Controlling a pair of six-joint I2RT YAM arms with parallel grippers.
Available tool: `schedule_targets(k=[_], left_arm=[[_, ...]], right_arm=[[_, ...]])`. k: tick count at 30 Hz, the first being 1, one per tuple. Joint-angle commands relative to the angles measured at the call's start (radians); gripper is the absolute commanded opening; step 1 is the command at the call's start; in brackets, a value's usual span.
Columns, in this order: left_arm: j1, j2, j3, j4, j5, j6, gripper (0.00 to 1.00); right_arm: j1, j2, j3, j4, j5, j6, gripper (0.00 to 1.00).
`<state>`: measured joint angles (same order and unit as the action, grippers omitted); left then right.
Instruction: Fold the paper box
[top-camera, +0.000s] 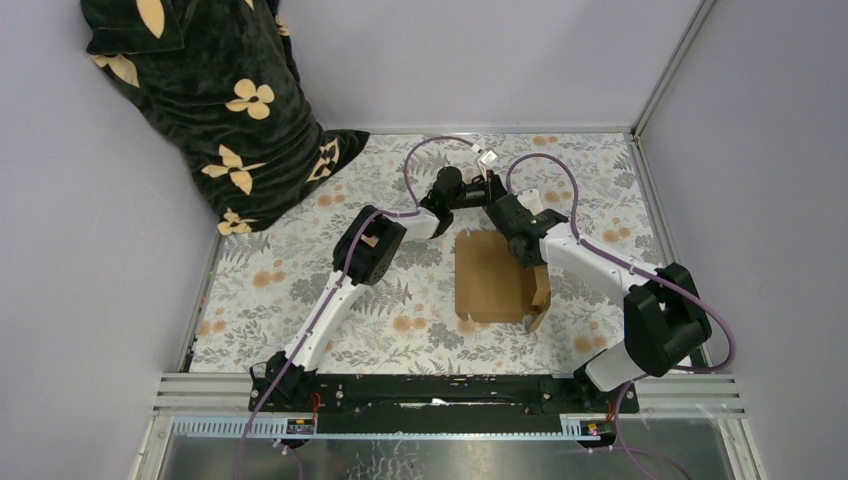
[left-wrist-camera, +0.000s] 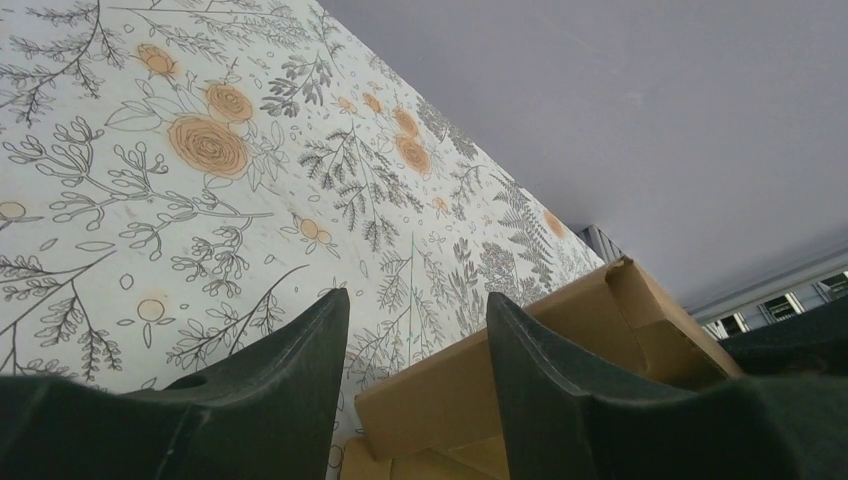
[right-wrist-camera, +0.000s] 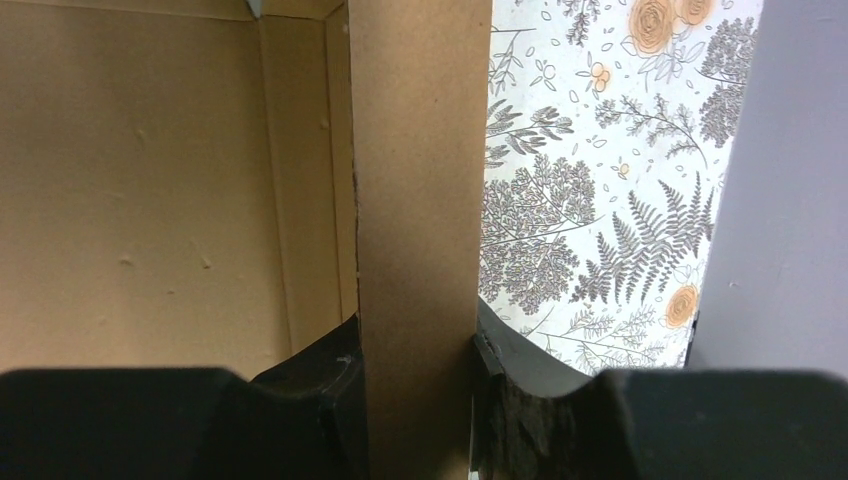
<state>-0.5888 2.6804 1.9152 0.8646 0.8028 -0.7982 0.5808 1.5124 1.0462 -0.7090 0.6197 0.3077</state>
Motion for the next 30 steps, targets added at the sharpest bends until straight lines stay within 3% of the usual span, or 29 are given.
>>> schedule_targets(k=[1, 21, 30], left_arm=[[-0.006, 0.007, -0.047, 0.143, 0.040, -0.018, 0.59], [-0.015, 0.031, -0.108, 0.399, 0.104, -0.144, 0.60], [-0.030, 0.050, -0.061, 0.355, 0.116, -0.140, 0.60]], right_arm=[[0.009, 0.033, 0.030, -0.045, 0.036, 0.002, 0.17], [0.010, 0.079, 0.046, -0.058, 0.039, 0.002, 0.17], [0.009, 0.064, 0.028, -0.044, 0.022, -0.004, 0.17]])
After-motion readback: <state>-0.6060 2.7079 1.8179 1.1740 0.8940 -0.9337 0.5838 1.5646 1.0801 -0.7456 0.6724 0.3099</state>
